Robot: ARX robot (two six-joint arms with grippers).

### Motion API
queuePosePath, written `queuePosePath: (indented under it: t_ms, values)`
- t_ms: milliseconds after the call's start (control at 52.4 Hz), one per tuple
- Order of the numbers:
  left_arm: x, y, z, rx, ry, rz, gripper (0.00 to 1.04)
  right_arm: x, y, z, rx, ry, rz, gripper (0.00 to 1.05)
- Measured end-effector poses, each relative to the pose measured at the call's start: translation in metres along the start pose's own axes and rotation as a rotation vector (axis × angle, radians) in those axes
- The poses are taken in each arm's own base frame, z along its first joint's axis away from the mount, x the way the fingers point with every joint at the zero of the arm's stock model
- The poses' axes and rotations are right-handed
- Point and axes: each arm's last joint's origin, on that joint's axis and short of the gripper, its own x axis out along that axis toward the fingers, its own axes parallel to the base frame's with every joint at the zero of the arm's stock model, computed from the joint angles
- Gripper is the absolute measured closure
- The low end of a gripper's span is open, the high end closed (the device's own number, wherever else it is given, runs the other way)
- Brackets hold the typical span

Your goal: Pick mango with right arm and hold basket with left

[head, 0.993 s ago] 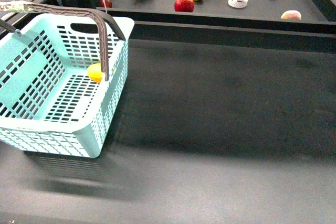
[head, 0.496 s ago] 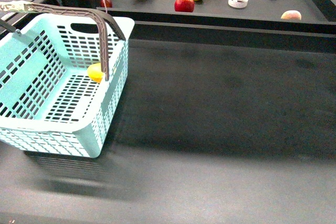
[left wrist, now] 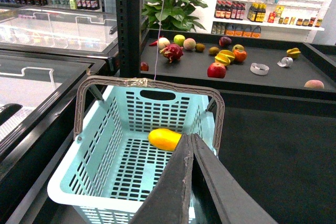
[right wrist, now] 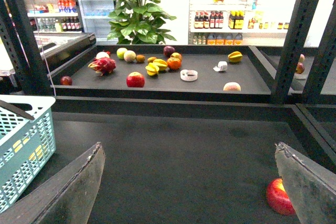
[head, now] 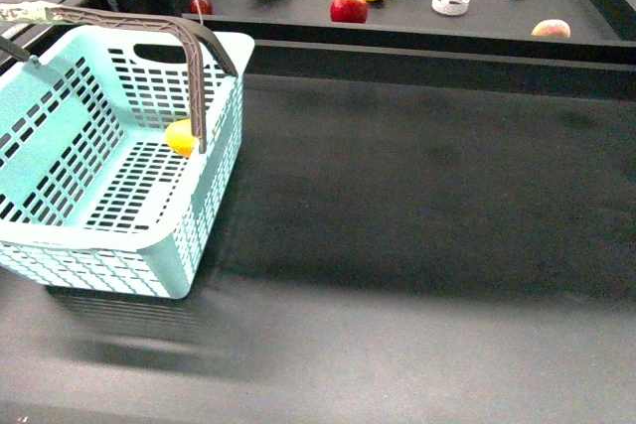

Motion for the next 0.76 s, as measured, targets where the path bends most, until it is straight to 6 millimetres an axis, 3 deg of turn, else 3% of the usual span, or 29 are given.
queuePosePath:
  t_ms: [439,764]
  values:
    - [-0.017,0.000,-0.003,0.000,0.010,0.000,1.01,0.000,0.000,0.000,0.000,0.000,0.000,0.08]
    - [-0.017,0.000,-0.003,0.000,0.007,0.000,1.01,0.000,0.000,0.000,0.000,0.000,0.000,0.08]
